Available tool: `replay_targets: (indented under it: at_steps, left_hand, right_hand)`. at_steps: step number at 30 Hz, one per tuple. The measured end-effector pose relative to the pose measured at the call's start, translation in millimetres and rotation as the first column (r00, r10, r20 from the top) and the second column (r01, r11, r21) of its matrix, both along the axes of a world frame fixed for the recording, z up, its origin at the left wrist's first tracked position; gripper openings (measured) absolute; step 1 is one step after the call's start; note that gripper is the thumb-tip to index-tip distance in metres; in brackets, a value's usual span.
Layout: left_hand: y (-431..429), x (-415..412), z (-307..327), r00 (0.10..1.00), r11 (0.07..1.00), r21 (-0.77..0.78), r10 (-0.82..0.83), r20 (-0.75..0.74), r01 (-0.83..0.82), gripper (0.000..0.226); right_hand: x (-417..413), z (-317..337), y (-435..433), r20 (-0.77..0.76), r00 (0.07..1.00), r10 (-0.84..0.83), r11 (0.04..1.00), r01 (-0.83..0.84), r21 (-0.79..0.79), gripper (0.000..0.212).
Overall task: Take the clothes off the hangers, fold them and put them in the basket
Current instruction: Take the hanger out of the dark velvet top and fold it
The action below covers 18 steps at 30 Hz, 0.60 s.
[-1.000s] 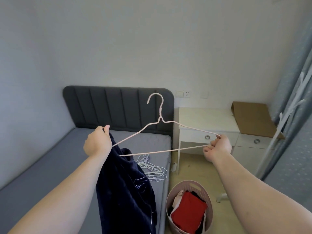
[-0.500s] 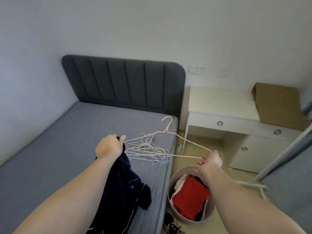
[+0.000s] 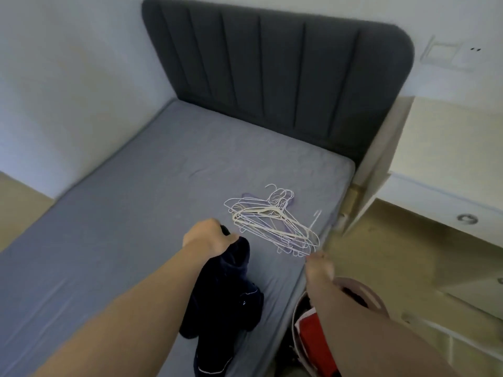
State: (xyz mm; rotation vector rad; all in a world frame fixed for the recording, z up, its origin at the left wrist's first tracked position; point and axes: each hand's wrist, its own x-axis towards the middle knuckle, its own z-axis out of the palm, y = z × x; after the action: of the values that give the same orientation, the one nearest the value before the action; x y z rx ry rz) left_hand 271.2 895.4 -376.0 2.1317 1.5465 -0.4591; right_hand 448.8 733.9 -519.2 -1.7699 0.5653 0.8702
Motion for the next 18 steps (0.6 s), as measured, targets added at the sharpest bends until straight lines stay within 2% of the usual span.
replay_targets:
  at_steps: [1, 2, 3, 4, 5, 6, 7, 10, 12, 13, 15, 17, 18]
  left_hand:
    - [5, 5, -3, 1.000, 1.000, -0.013, 0.012, -0.010, -0.012, 0.037]
    - [13, 10, -9, 0.999, 0.999, -0.027, 0.027, -0.020, -0.027, 0.037]
    - [17, 13, -10, 0.999, 0.999, -0.033, 0.035, -0.031, -0.036, 0.037]
    - [26, 15, -16, 0.998, 0.997, -0.042, 0.059, -0.036, -0.060, 0.038]
    - [31, 16, -18, 0.997, 0.996, -0.046, 0.073, -0.041, -0.074, 0.041]
    - [36, 16, -22, 0.996, 0.996, -0.045, 0.081, -0.042, -0.083, 0.043]
    - [44, 17, -26, 0.994, 0.994, -0.049, 0.096, -0.048, -0.098, 0.046]
    - [56, 16, -37, 0.992, 0.992, -0.050, 0.115, -0.048, -0.117, 0.047]
    - [66, 16, -48, 0.990, 0.990, -0.048, 0.133, -0.046, -0.136, 0.045]
    - [67, 16, -51, 0.990, 0.990, -0.042, 0.131, -0.048, -0.133, 0.044]
    - [71, 16, -57, 0.991, 0.991, -0.037, 0.125, -0.043, -0.127, 0.044]
    - [72, 14, -60, 0.994, 0.994, -0.034, 0.106, -0.030, -0.107, 0.045]
    - [72, 13, -60, 0.995, 0.995, -0.034, 0.098, -0.014, -0.099, 0.045]
  right_hand:
    - [4, -13, 8, 0.095, 0.986, 0.139, 0.984, -0.126, -0.129, 0.043]
    - [12, -29, 19, 0.164, 0.894, 0.417, 0.891, -0.366, -0.270, 0.044]
    - [17, -39, 31, 0.159, 0.807, 0.569, 0.794, -0.489, -0.361, 0.044]
    - [22, -45, 44, 0.171, 0.760, 0.628, 0.754, -0.538, -0.377, 0.041]
    - [26, -42, 53, 0.150, 0.819, 0.554, 0.816, -0.498, -0.293, 0.035]
    - [30, -30, 61, 0.076, 0.943, 0.323, 0.946, -0.318, -0.063, 0.026]
    - [37, -26, 76, 0.000, 0.967, 0.255, 0.963, -0.254, 0.086, 0.018]
    - [49, -19, 101, 0.017, 0.965, 0.263, 0.957, -0.263, 0.119, 0.010]
    - [60, -26, 121, 0.005, 0.929, 0.370, 0.928, -0.370, 0.045, 0.028]
    - [66, -31, 126, 0.003, 0.890, 0.455, 0.889, -0.454, -0.062, 0.040]
    - [76, -49, 130, -0.068, 0.752, 0.656, 0.699, -0.639, -0.321, 0.053]
    - [73, -63, 127, -0.151, 0.537, 0.830, 0.423, -0.782, -0.459, 0.045]
    - [68, -63, 126, -0.161, 0.440, 0.883, 0.323, -0.821, -0.471, 0.042]
